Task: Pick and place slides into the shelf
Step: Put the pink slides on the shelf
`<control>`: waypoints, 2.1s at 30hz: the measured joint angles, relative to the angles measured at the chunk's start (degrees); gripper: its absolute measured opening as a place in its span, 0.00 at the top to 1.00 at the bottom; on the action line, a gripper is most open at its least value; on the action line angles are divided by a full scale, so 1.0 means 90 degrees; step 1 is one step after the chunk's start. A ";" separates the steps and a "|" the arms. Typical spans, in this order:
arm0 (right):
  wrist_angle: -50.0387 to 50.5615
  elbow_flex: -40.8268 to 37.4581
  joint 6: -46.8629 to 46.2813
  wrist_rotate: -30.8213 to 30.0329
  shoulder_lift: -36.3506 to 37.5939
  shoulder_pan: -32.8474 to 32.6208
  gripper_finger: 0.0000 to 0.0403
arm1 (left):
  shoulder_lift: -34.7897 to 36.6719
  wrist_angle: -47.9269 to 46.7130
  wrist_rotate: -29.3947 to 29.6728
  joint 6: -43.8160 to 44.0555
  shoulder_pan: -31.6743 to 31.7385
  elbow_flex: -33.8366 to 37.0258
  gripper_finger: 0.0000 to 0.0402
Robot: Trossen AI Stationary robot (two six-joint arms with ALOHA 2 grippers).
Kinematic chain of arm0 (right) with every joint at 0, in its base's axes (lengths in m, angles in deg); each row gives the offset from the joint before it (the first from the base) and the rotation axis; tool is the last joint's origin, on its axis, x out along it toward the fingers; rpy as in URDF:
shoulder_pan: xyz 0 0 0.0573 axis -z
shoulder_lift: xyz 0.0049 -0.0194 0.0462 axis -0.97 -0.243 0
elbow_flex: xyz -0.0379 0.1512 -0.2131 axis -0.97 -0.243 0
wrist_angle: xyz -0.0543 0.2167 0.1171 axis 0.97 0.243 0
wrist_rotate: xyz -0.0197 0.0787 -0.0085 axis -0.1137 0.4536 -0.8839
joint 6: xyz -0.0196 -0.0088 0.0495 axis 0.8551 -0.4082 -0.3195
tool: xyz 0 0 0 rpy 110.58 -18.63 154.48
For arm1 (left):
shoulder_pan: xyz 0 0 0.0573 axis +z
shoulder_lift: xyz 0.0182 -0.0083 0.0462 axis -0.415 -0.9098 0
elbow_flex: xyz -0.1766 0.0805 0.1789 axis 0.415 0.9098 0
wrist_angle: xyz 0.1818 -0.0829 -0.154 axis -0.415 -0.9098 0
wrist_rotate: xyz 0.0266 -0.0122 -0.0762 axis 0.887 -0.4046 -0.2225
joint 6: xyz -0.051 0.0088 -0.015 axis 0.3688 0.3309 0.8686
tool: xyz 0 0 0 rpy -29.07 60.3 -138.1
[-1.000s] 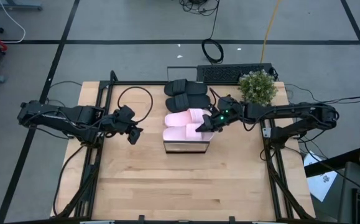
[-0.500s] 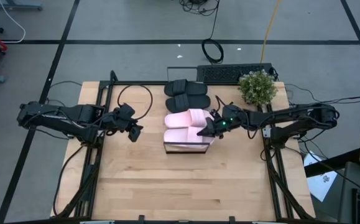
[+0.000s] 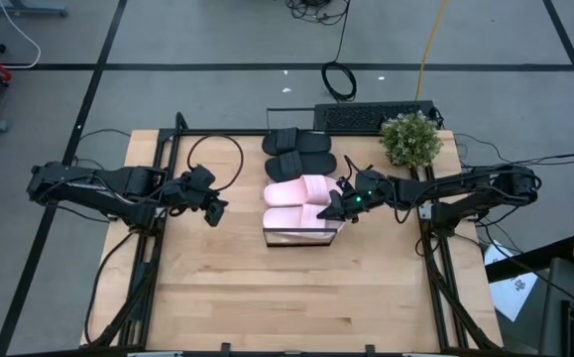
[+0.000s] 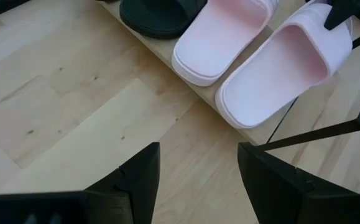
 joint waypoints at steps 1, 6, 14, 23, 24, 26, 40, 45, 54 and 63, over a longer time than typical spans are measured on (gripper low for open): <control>0.0032 0.0000 0.0011 0.0001 0.0000 0.0000 0.98 | 0.0002 0.0000 -0.0002 0.0000 -0.0002 0.0000 0.48; 0.0031 -0.0002 0.0027 0.0024 0.0000 0.0000 0.97 | 0.0000 0.0000 -0.0005 -0.0001 -0.0002 0.0000 0.48; 0.0016 -0.0002 0.0017 0.0567 0.0000 0.0104 0.97 | 0.0001 0.0000 -0.0007 -0.0098 -0.0002 0.0000 0.48; 0.0017 -0.0007 0.0014 0.0702 0.0024 0.0153 0.97 | 0.0000 0.0000 -0.0009 -0.0116 -0.0002 0.0000 0.48; 0.0018 -0.0007 0.0014 0.0702 0.0024 0.0153 0.97 | 0.0002 0.0000 -0.0012 -0.0119 -0.0002 0.0000 0.48; 0.0018 -0.0007 0.0007 0.0702 0.0024 0.0153 0.96 | 0.0001 0.0000 -0.0012 -0.0119 -0.0002 0.0000 0.48; 0.0140 -0.0007 -0.0446 0.0680 0.0027 0.0153 0.72 | 0.0000 0.0000 -0.0012 -0.0174 -0.0002 0.0000 0.48; 0.0113 -0.0007 -0.0612 0.0694 0.0027 0.0153 0.72 | 0.0002 0.0000 -0.0012 -0.0268 -0.0002 0.0000 0.48; 0.0041 -0.0007 -0.0915 0.0867 0.0055 0.0151 0.73 | 0.0002 -0.0002 -0.0009 -0.0439 -0.0002 0.0000 0.48; 0.0441 -0.0007 -0.0969 0.0855 0.0382 0.0148 0.73 | 0.0001 -0.0002 -0.0007 -0.0505 -0.0002 0.0000 0.48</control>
